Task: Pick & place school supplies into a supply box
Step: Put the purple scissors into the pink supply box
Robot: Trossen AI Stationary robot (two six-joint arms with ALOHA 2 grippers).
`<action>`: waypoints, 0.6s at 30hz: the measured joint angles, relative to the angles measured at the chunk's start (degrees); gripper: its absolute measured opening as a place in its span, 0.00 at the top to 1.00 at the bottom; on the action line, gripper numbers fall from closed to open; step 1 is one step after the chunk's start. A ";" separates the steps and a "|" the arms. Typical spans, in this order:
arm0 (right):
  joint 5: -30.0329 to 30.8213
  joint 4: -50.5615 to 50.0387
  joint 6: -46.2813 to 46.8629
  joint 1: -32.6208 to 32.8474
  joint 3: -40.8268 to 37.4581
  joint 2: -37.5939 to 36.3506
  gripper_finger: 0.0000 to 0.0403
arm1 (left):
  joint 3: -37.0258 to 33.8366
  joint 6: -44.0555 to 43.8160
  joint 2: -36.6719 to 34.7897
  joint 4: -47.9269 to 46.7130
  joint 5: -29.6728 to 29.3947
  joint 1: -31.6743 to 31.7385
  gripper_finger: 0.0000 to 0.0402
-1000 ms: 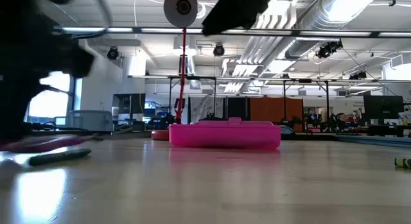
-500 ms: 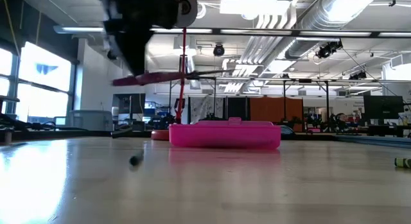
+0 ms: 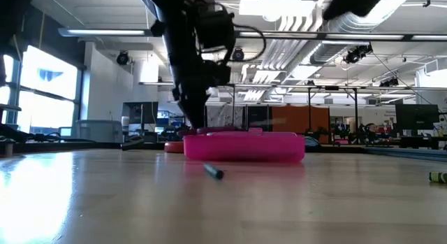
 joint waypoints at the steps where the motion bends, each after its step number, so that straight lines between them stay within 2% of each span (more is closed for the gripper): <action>1: -0.64 0.21 1.76 0.43 -1.27 0.01 0.74 | 0.04 0.11 0.62 0.30 -0.16 0.58 0.91; 10: -2.69 0.68 15.24 2.59 -10.15 0.01 0.74 | 0.36 3.21 1.20 2.35 0.68 1.98 0.91; 18: -5.85 1.48 18.50 3.11 -12.57 0.01 0.74 | 2.58 3.21 1.91 2.35 -0.27 2.03 0.91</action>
